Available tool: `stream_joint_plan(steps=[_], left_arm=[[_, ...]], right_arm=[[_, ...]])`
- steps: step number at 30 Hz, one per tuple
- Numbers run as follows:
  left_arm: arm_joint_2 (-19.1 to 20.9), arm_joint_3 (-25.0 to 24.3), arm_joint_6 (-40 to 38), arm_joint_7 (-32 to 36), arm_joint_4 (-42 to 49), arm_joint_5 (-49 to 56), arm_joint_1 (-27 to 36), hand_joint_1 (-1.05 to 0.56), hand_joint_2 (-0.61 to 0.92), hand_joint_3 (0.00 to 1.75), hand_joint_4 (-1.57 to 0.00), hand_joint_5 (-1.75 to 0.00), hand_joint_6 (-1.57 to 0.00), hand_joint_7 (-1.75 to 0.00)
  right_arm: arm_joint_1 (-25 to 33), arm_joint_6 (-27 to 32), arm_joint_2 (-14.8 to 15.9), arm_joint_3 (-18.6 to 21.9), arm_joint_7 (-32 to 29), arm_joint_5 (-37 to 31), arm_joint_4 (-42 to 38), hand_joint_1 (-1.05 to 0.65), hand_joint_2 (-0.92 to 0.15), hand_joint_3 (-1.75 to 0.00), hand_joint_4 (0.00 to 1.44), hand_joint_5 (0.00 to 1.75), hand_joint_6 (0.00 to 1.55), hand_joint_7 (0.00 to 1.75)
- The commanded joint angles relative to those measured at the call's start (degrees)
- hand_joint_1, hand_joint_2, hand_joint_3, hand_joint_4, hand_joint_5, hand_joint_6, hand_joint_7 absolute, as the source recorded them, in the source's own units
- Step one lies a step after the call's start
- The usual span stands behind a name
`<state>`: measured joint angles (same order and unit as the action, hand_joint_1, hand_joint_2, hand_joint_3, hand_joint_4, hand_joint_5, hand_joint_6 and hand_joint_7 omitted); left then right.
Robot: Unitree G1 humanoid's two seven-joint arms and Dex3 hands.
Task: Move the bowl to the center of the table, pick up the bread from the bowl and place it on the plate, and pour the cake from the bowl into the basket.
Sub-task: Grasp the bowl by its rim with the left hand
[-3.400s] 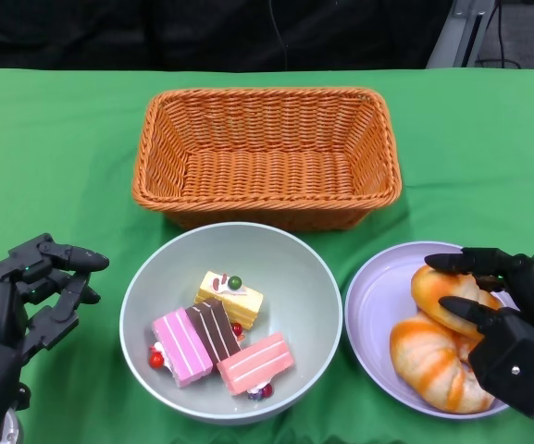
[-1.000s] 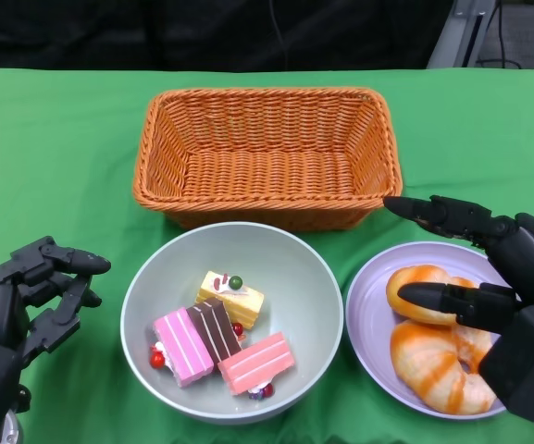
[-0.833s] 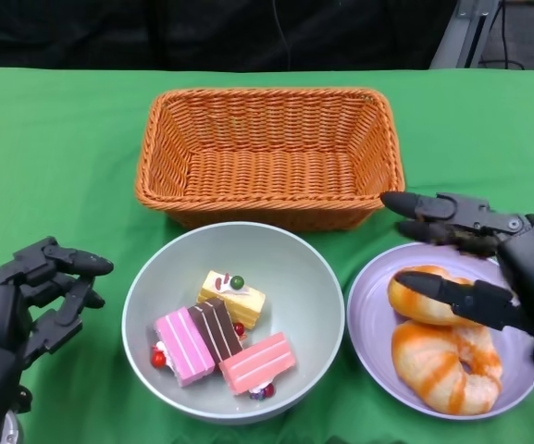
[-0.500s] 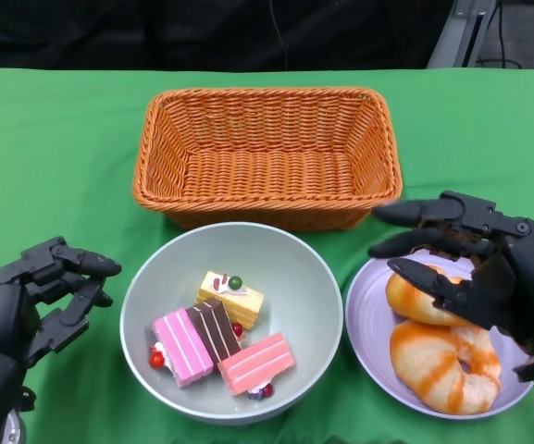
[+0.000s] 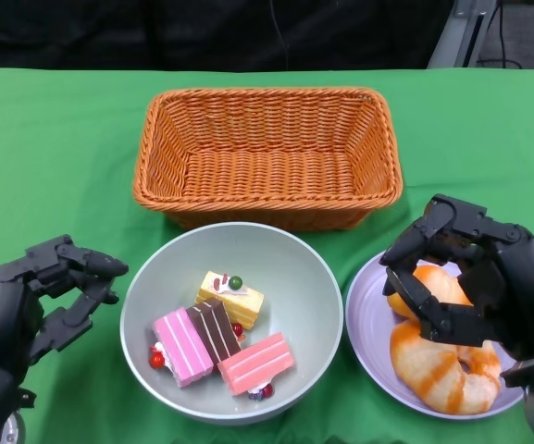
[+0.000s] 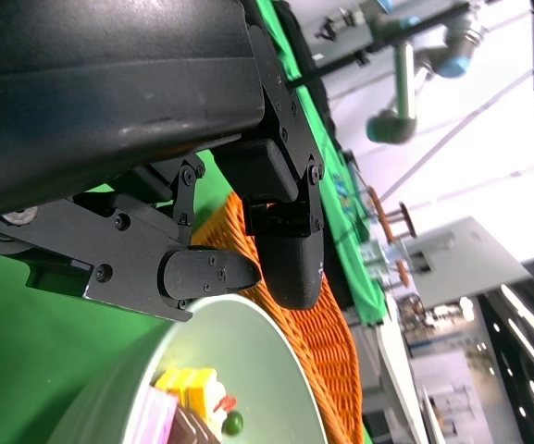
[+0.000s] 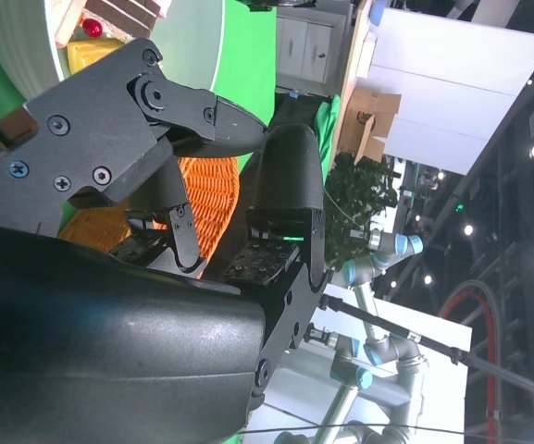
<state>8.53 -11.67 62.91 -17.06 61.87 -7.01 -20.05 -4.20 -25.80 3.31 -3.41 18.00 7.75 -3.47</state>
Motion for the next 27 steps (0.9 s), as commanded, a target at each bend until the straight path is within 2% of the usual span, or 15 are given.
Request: stream_joint_plan(steps=[1,3,4,7,8,12,13,15,16,19,21,27], left_arm=[[2.1,0.5,2.0,-1.0,-2.5,0.4,1.1,-0.12,0.92,0.28,-0.81,-1.18,-0.96,-0.66],[3.2,1.4,1.8,-3.2,-5.0,0.1,1.7,-0.15,0.92,0.25,-0.81,-1.05,-0.97,-0.54],[3.9,2.1,1.7,-5.1,-6.4,-0.5,2.1,-0.23,0.92,0.18,-0.76,-0.94,-0.95,-0.37],[7.9,4.6,1.8,-9.4,-11.7,0.3,3.8,-0.37,0.92,0.14,-0.69,-0.73,-0.88,-0.12],[9.2,5.2,1.6,-10.0,-13.7,1.1,4.6,-0.39,0.92,0.14,-0.69,-0.67,-0.87,-0.08],[16.1,5.8,4.9,-9.6,-22.4,9.1,8.0,-0.44,0.92,0.13,-0.69,-0.50,-0.84,-0.02],[17.3,5.6,5.5,-9.1,-24.0,10.8,8.7,-0.46,0.92,0.14,-0.69,-0.36,-0.82,-0.01],[19.3,4.8,7.3,-7.8,-26.4,14.6,9.8,-0.48,0.92,0.13,-0.68,-0.24,-0.80,0.00],[19.9,4.5,8.1,-7.1,-27.2,16.2,10.1,-0.50,0.92,0.13,-0.58,-0.15,-0.72,0.00],[21.4,2.6,10.3,-4.0,-29.5,23.0,11.0,-0.55,0.92,0.11,-0.44,-0.04,-0.57,0.00],[21.7,1.8,11.9,-1.8,-30.0,26.1,11.1,-0.56,0.92,0.08,-0.43,-0.02,-0.55,0.00],[20.4,-2.1,19.4,6.1,-28.9,36.8,9.6,-0.54,0.92,0.02,-0.61,-0.07,-0.70,-0.04]], right_arm=[[0.6,0.5,0.1,0.1,-0.7,-0.6,0.6,-0.10,-0.48,-1.02,0.67,1.56,0.67,1.28],[0.6,1.2,0.1,0.1,-1.0,-0.8,1.0,-0.10,-0.48,-1.03,0.67,1.55,0.67,1.28],[0.5,1.6,0.1,0.1,-1.2,-0.9,1.1,-0.09,-0.48,-1.03,0.66,1.54,0.66,1.27],[0.1,1.9,0.0,0.0,-1.3,-0.9,0.9,-0.09,-0.49,-1.02,0.65,1.53,0.65,1.26],[0.0,2.0,0.0,0.1,-1.3,-0.9,0.8,-0.09,-0.49,-1.02,0.65,1.53,0.65,1.26],[-0.3,2.2,-0.3,0.2,-2.1,-1.8,0.5,-0.06,-0.50,-1.02,0.64,1.53,0.65,1.25],[-0.5,2.2,-0.3,0.2,-2.1,-1.8,0.4,-0.06,-0.50,-1.03,0.64,1.53,0.65,1.25],[-0.7,2.1,-0.4,0.2,-2.2,-1.9,0.1,-0.06,-0.50,-1.03,0.64,1.53,0.65,1.24],[-0.8,2.1,-0.5,0.3,-2.3,-1.9,0.0,-0.07,-0.50,-1.03,0.64,1.53,0.65,1.24],[-1.0,2.2,-0.5,0.3,-2.6,-2.2,-0.4,-0.07,-0.49,-1.02,0.64,1.51,0.65,1.23],[-1.2,2.5,-0.6,0.2,-2.7,-2.2,-0.5,-0.06,-0.49,-1.03,0.64,1.51,0.66,1.22],[-1.3,3.3,-0.9,0.1,-3.2,-2.4,-0.2,-0.05,-0.49,-1.04,0.64,1.51,0.66,1.20]])
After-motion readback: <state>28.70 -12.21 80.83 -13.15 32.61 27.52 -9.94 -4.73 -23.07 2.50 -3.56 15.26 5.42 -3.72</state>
